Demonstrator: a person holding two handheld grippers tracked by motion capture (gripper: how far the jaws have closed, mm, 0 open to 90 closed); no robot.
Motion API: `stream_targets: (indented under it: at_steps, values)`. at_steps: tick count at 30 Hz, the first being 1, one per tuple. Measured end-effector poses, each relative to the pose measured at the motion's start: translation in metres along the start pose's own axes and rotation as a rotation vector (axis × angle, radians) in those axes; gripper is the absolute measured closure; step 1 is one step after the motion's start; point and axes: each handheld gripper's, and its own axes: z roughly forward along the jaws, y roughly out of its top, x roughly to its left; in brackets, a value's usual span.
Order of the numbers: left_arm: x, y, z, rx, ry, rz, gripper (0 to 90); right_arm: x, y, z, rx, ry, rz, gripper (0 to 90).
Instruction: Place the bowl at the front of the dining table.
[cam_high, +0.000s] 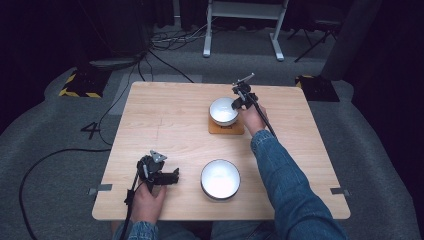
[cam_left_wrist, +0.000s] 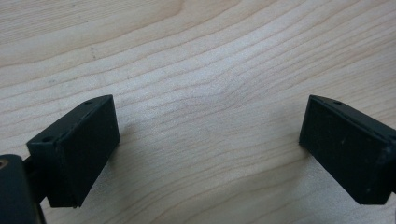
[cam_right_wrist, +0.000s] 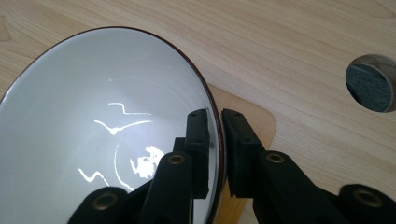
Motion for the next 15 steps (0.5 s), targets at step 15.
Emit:
stream_targets:
  at_steps: [15]
  values:
    - [0.0000,0.0000,0.0000,0.000,0.000,0.000,5.0,-0.0067,-0.0035,-0.0044,-0.012,-0.013,0.011,66.3]
